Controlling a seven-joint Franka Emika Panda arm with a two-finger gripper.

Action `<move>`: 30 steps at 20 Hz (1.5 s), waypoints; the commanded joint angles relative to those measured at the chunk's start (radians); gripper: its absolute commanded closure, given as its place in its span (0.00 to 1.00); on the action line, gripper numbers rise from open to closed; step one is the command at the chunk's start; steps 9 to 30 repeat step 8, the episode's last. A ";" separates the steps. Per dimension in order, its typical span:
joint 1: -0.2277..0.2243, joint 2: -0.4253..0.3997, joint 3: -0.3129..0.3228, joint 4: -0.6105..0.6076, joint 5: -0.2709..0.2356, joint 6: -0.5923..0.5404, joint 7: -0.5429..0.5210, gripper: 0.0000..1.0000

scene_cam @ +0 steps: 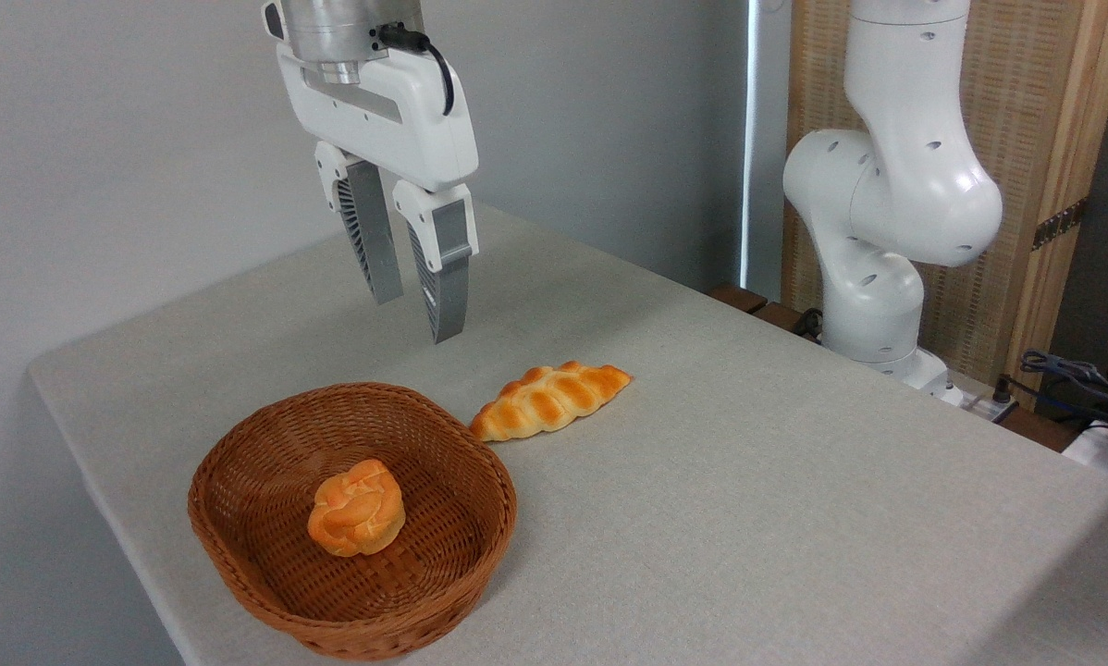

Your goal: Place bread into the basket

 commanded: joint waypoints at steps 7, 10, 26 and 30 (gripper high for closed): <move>0.037 0.000 -0.014 0.018 0.013 -0.041 -0.031 0.00; 0.037 0.000 -0.014 0.018 0.013 -0.041 -0.031 0.00; 0.037 0.000 -0.014 0.018 0.013 -0.041 -0.031 0.00; 0.037 0.000 -0.014 0.018 0.013 -0.041 -0.031 0.00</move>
